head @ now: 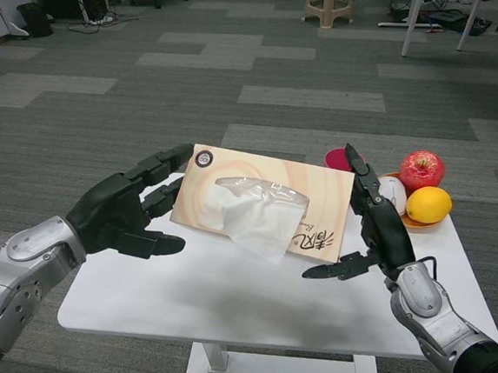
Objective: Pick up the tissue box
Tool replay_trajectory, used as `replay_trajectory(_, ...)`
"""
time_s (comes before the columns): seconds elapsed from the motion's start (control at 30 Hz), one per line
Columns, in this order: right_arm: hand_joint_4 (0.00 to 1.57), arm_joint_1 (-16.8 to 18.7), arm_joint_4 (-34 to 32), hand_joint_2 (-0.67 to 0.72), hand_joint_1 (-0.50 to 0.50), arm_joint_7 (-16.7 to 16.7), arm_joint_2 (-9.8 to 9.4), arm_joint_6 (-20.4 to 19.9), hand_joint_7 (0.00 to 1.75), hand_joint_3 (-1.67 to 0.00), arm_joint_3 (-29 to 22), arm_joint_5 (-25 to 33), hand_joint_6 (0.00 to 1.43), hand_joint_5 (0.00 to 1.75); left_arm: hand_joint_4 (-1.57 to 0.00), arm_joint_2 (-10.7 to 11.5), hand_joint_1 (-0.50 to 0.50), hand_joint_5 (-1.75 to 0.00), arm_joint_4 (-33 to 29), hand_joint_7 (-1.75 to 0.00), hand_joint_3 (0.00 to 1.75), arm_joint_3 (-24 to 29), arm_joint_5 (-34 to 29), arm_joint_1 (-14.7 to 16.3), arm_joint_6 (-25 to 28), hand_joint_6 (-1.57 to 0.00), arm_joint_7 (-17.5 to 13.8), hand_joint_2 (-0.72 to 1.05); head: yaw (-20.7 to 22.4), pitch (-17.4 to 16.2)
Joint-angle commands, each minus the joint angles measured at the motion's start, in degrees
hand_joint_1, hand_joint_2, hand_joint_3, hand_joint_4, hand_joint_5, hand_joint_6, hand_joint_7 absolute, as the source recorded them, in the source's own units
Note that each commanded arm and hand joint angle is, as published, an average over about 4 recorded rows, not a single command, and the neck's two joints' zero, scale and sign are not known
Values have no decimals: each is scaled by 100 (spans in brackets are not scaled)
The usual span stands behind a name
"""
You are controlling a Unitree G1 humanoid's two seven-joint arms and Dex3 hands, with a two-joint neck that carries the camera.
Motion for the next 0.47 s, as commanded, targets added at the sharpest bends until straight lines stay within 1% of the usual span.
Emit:
replay_trajectory(0.03, 14, -100, -277, -41, -46, 203, 195, -66, 0, -40, 191, -145, 0, 48, 0, -194, 50, -10, -328, 0, 26, -226, -197, -173, -44, 0, -227, 105, 3, 0)
replay_trajectory(0.47, 14, -106, -279, -41, -46, 196, 195, -66, 0, -40, 183, -143, 0, 48, 0, -194, 50, -10, -328, 0, 26, -191, -170, -165, -26, 0, -227, 105, 8, -15)
